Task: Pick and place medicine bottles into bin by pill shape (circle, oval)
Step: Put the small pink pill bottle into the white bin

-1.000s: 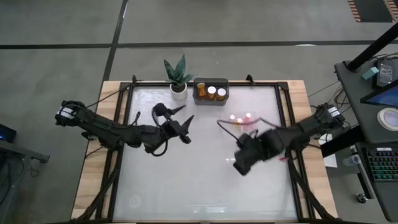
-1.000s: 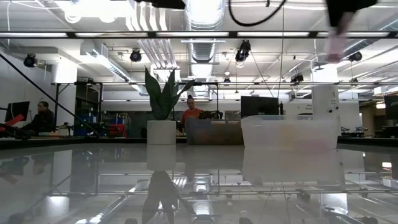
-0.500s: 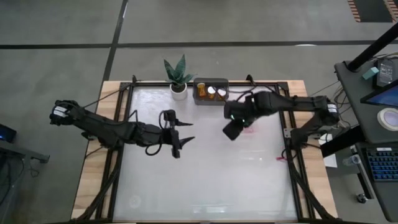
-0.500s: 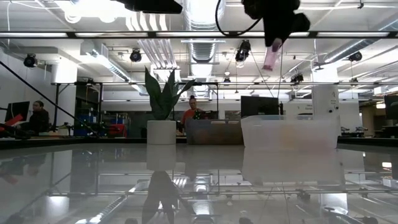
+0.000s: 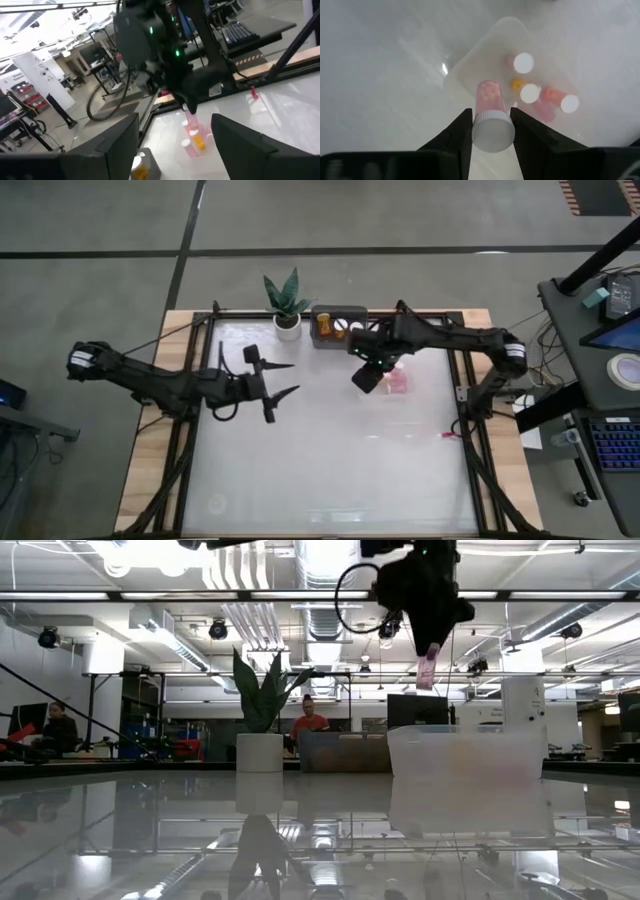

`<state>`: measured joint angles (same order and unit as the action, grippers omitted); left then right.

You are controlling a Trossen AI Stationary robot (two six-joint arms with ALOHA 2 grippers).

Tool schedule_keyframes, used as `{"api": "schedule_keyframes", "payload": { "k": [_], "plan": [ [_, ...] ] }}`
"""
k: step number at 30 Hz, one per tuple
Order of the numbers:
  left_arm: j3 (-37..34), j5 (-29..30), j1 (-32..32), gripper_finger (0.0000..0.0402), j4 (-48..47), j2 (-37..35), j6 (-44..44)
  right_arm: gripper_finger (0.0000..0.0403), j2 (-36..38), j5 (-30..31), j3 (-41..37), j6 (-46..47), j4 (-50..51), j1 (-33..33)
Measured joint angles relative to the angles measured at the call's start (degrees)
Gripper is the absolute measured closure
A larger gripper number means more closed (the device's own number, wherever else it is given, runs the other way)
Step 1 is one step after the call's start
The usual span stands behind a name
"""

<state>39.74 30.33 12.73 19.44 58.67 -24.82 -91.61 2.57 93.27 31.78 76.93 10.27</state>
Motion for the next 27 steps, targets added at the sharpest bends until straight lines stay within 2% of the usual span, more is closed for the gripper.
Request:
{"api": "schedule_keyframes", "payload": {
  "k": [23, 27],
  "plan": [
    [-0.7, 0.1, 0.0, 0.0169, -0.2, -1.4, 0.0, 0.0293, -14.8, -0.2, 0.0, -13.0, -1.7, 3.1],
    [-0.7, 0.1, 0.0, 0.0169, -0.2, -1.4, 0.0, 0.0293, -16.1, -2.9, -0.1, -14.4, -3.5, 3.1]
  ]
}}
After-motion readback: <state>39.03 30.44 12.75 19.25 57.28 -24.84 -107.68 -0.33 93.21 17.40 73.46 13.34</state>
